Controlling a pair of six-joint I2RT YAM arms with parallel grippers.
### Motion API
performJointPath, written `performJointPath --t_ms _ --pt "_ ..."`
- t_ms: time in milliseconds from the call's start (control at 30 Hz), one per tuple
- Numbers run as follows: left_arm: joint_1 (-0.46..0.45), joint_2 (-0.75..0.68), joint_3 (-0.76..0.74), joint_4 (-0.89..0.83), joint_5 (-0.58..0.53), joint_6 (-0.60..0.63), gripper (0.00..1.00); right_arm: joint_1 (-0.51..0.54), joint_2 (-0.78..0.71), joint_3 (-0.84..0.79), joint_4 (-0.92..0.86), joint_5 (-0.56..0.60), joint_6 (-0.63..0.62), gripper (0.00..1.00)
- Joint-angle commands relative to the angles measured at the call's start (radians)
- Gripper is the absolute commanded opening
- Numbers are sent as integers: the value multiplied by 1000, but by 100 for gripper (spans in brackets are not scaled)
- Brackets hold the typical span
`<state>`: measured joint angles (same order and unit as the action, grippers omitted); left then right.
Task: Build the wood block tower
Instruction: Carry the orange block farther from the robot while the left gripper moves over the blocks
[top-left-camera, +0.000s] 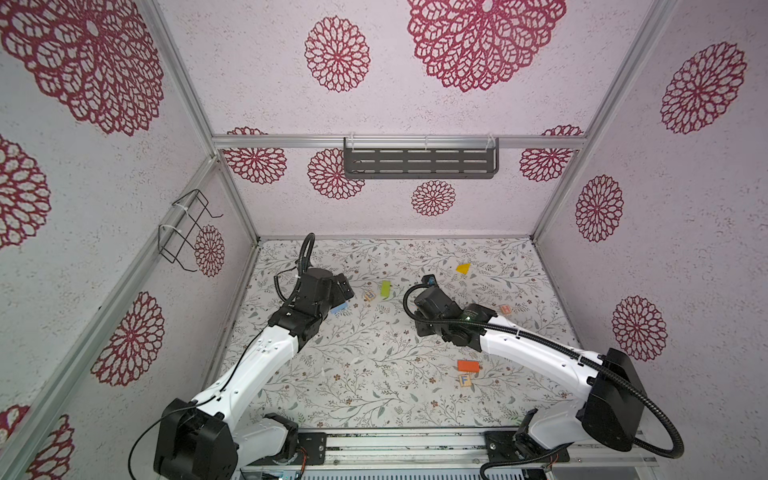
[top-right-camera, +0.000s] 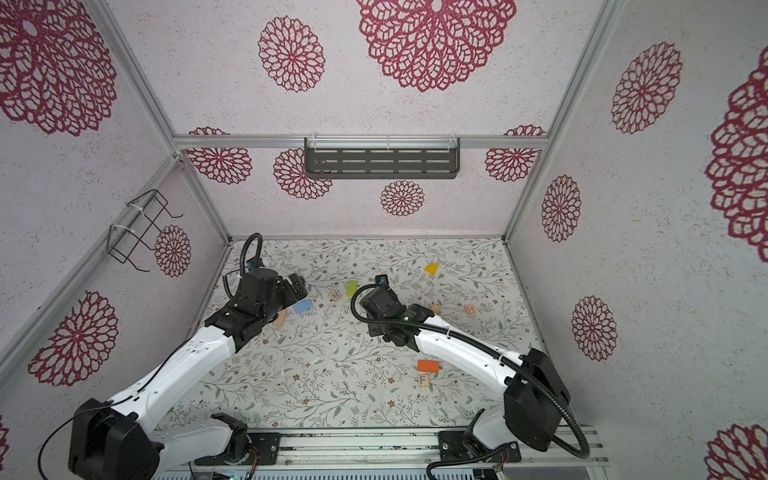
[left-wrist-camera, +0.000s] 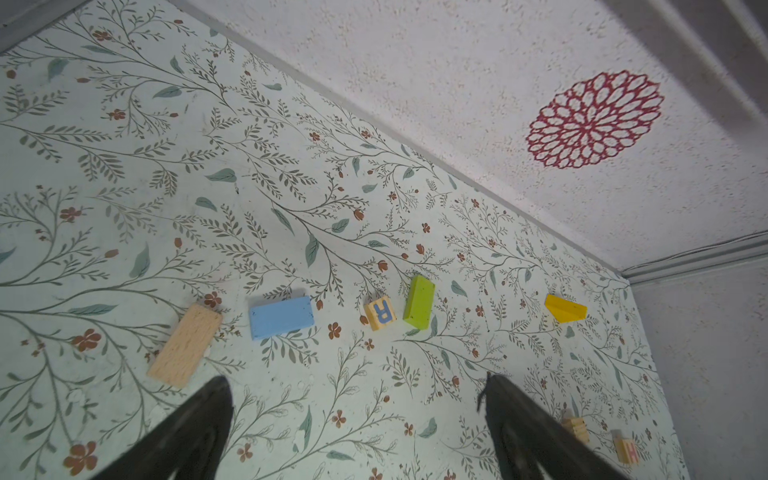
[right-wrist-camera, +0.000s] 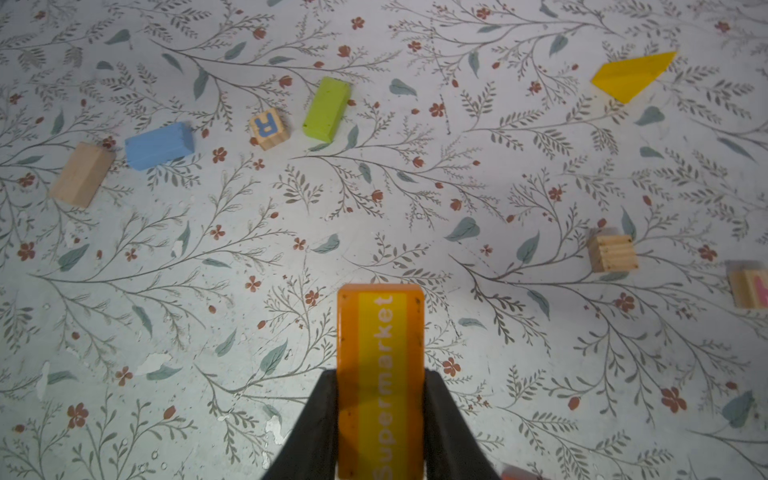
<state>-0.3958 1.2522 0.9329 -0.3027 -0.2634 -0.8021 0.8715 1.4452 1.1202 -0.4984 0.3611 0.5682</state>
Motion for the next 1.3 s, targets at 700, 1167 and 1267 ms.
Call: performJointPath --t_ms 700,1167,1267 --pt "-42 95 -83 -15 -32 4 97 -91 256 27 91 -73 104 17" --pt "-41 167 -60 -24 -29 37 97 -121 367 74 95 -106 103 17" --pt "-41 185 -57 -18 -27 41 97 -127 384 83 89 -110 104 17"
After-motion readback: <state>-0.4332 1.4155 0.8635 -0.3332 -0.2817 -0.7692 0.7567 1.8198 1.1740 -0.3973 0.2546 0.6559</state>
